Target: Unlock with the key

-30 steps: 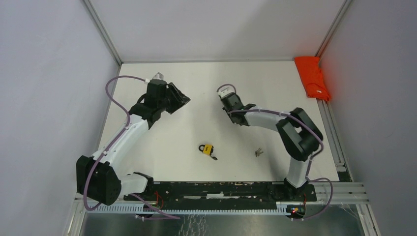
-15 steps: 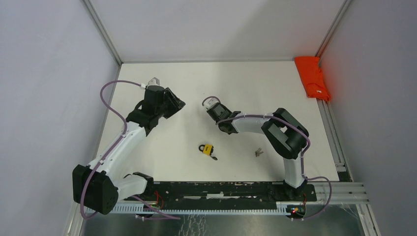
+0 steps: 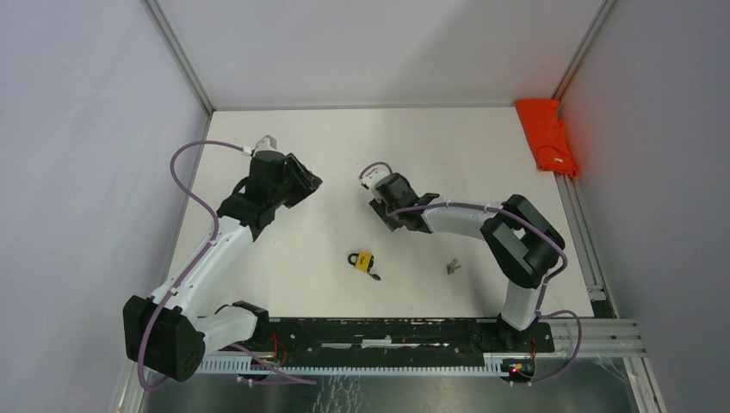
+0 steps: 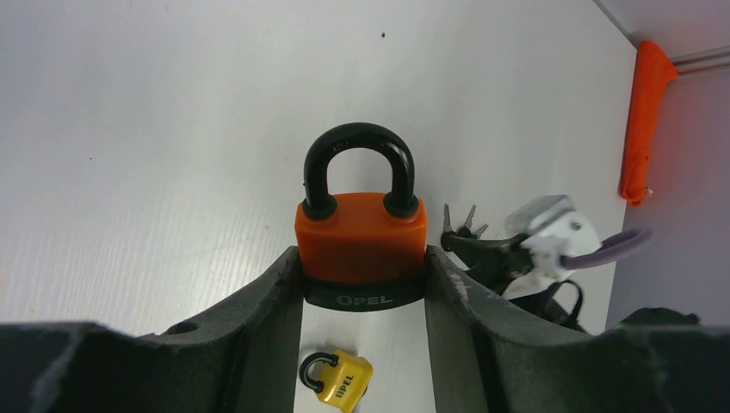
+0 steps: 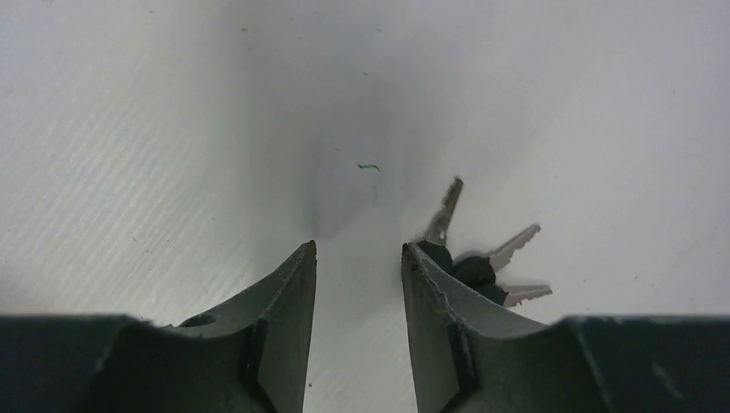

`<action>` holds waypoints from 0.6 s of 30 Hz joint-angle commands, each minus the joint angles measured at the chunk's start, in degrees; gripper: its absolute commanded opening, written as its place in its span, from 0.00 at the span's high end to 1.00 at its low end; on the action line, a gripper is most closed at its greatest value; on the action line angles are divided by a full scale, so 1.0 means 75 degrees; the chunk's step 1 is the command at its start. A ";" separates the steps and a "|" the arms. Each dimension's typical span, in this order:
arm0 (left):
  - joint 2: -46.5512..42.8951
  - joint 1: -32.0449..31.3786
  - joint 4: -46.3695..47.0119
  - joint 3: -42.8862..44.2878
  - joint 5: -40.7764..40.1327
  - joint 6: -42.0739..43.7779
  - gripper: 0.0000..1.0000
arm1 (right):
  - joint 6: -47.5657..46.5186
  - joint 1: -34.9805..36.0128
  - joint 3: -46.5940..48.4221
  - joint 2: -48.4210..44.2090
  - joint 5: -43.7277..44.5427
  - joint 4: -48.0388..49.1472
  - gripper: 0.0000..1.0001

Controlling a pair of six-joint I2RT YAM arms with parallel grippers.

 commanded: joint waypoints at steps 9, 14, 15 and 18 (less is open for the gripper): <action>-0.0306 0.0020 0.0301 -0.0032 -0.0184 0.0377 0.98 | 0.0848 -0.1531 -0.0453 -0.0691 -0.1995 0.0779 0.56; -0.0280 0.0025 0.0361 -0.0110 -0.0082 0.0295 0.98 | 0.0985 -0.1536 -0.0554 -0.0506 -0.2526 0.0906 0.57; -0.0305 0.0019 0.0358 -0.0110 -0.0087 0.0303 0.98 | 0.1036 -0.1533 -0.0654 -0.0545 -0.2592 0.0967 0.57; -0.0324 0.0018 0.0314 -0.0068 -0.0154 0.0349 0.98 | 0.1066 -0.1532 -0.0787 -0.0501 -0.2729 0.0966 0.57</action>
